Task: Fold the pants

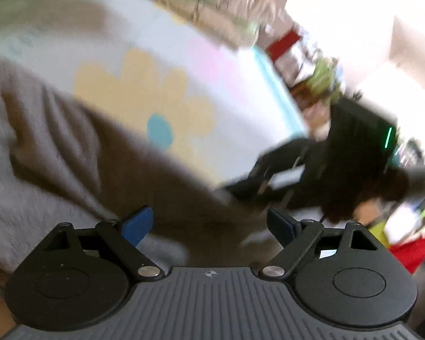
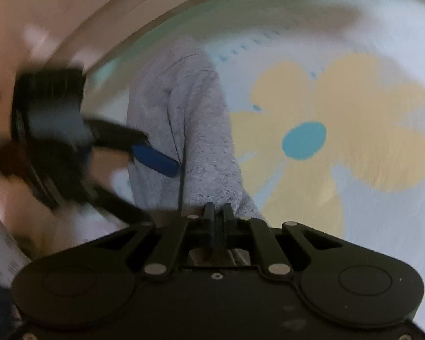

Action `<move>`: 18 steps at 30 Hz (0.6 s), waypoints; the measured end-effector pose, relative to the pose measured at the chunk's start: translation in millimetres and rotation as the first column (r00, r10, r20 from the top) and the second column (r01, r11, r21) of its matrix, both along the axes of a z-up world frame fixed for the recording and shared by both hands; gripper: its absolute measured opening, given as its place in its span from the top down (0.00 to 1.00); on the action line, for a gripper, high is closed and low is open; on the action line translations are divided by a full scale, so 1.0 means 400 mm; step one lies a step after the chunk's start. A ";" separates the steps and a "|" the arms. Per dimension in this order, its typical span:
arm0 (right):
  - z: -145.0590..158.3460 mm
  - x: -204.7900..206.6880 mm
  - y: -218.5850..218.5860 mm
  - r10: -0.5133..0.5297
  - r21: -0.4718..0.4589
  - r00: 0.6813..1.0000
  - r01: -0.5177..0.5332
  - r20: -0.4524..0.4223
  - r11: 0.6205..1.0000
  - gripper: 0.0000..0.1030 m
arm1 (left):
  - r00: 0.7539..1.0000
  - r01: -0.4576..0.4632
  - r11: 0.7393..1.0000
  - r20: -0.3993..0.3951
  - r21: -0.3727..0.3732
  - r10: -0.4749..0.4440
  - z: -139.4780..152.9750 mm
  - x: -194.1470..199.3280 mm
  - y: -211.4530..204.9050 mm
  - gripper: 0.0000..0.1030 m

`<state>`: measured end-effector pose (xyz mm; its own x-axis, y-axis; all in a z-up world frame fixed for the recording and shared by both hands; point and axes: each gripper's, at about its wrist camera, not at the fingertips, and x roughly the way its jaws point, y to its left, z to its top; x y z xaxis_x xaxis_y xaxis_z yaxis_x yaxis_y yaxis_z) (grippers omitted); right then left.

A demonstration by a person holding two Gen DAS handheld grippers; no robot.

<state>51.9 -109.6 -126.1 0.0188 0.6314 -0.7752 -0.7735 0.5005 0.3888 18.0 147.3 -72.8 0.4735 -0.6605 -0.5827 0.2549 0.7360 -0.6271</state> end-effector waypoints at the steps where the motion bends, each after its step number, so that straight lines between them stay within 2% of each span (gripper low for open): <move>1: 0.007 -0.020 -0.002 0.033 -0.018 0.997 -0.032 0.071 0.999 0.93 | 1.000 -0.017 1.000 0.017 0.004 0.017 0.024 0.010 0.011 0.15; 5: 0.020 -0.102 0.015 0.164 -0.098 0.946 -0.142 0.281 0.985 0.94 | 0.993 -0.105 0.989 0.059 0.109 0.099 0.081 0.095 0.015 0.15; 8: 0.019 -0.155 0.038 0.243 -0.152 0.898 -0.200 0.366 0.968 0.94 | 0.985 -0.173 0.958 0.016 0.230 0.174 0.070 0.189 0.001 0.15; 10: 0.021 -0.172 0.036 0.266 -0.166 0.881 -0.217 0.390 0.962 0.94 | 0.986 -0.157 0.945 -0.013 0.286 0.167 0.051 0.245 -0.019 0.16; 12: 0.024 -0.186 0.033 0.275 -0.172 0.871 -0.223 0.406 0.960 0.94 | 0.990 -0.096 0.917 -0.055 0.387 0.127 0.029 0.271 -0.041 0.16; 15: 0.025 -0.202 0.033 0.291 -0.186 0.852 -0.231 0.435 0.955 0.94 | 0.997 -0.014 0.871 -0.064 0.491 0.052 0.001 0.225 -0.056 0.16; 16: 0.021 -0.209 0.029 0.291 -0.185 0.851 -0.231 0.438 0.955 0.94 | 0.998 -0.023 0.866 -0.036 0.500 0.048 -0.002 0.188 -0.052 0.16; 18: 0.020 -0.197 0.026 0.270 -0.171 0.867 -0.217 0.418 0.961 0.94 | 0.998 -0.069 0.870 0.029 0.489 0.062 -0.006 0.118 -0.039 0.16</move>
